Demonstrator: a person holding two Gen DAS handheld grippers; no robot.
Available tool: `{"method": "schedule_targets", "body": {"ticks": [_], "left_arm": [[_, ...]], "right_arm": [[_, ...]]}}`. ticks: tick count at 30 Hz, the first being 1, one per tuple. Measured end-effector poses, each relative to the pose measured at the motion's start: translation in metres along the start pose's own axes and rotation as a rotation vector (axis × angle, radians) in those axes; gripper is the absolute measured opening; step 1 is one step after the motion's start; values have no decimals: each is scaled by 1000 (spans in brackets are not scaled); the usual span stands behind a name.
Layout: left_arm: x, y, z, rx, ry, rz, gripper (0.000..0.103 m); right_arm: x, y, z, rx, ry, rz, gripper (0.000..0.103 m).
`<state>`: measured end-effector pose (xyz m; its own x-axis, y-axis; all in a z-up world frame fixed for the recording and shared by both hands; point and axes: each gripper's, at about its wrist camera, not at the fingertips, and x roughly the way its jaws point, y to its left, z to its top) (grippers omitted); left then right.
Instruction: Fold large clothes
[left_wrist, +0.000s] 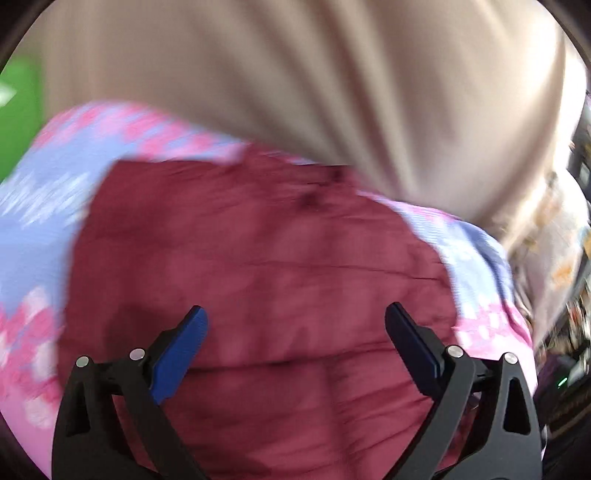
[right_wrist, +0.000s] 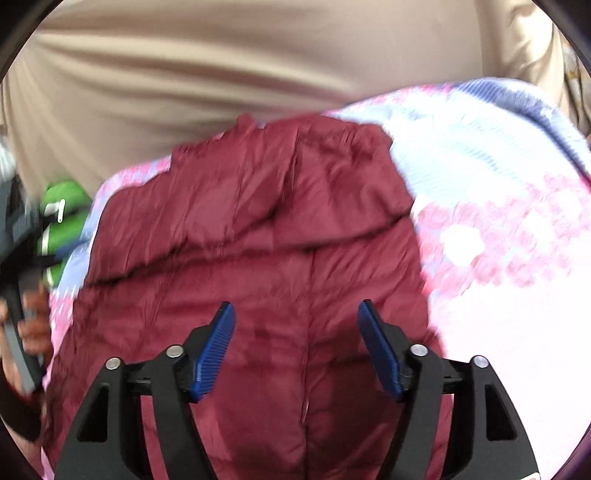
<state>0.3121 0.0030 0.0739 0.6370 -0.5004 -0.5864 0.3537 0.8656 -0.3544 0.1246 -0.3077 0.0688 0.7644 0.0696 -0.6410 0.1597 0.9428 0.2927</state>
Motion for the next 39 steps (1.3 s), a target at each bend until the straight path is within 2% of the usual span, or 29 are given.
{"method": "schedule_targets", "body": {"ticks": [4, 7, 11, 12, 13, 14, 15, 16, 18, 19, 20, 21, 22, 23, 24, 25, 26, 28, 30, 32, 33, 35, 36, 39], "left_arm": [[7, 79, -15, -212, 82, 55, 93], [2, 122, -27, -379, 96, -28, 91], [0, 127, -20, -372, 74, -22, 91], [1, 126, -17, -375, 72, -8, 91], [2, 129, -15, -392, 71, 0, 91], [5, 128, -10, -412, 72, 3, 91], [5, 131, -9, -439, 70, -3, 90], [4, 134, -9, -463, 62, -11, 90], [0, 138, -8, -465, 45, 13, 88], [0, 138, -6, -447, 35, 56, 85], [1, 138, -4, -431, 30, 98, 76], [5, 139, 0, -410, 27, 134, 61], [8, 138, 3, -397, 27, 164, 55], [18, 141, 7, -389, 38, 217, 42], [24, 145, 7, -396, 57, 225, 34], [33, 145, 6, -404, 83, 222, 34], [36, 145, 4, -403, 93, 230, 33], [33, 137, 3, -372, 76, 255, 33], [17, 129, 1, -376, 44, 207, 36], [0, 125, -2, -396, 40, 131, 38], [-7, 123, -4, -406, 52, 98, 45], [-15, 120, -10, -420, 82, 54, 52], [-15, 119, -13, -426, 97, 40, 55], [-2, 118, -15, -446, 146, 20, 57]], "right_arm": [[8, 9, 48, -14, 15, 20, 74], [33, 17, 71, 5, 44, 7, 74], [75, 6, 84, 113, 104, -38, 72], [84, 5, 83, 131, 118, -37, 61], [92, 6, 84, 146, 134, -29, 43], [98, 9, 86, 150, 145, -12, 32], [101, 13, 87, 148, 151, 7, 10], [101, 22, 93, 128, 150, 27, 5], [85, 43, 108, 48, 65, 25, 4], [73, 53, 115, 4, 13, 31, 4], [51, 68, 126, -55, -83, 55, 4], [32, 76, 132, -85, -161, 92, 4], [6, 83, 139, -118, -274, 131, 3], [-4, 84, 144, -128, -325, 124, 3], [-10, 81, 148, -126, -351, 106, 4], [-6, 74, 150, -114, -338, 94, 4], [15, 60, 149, -90, -259, 73, 4], [63, 35, 136, -60, -101, -53, 4], [88, 15, 120, -27, -19, -98, 4], [92, -3, 105, 12, 0, -77, 4], [93, -6, 102, 26, -1, -62, 4], [95, -6, 101, 29, 2, -57, 4], [96, -4, 102, 27, 2, -59, 4], [101, 5, 107, 16, 2, -49, 4]]}}
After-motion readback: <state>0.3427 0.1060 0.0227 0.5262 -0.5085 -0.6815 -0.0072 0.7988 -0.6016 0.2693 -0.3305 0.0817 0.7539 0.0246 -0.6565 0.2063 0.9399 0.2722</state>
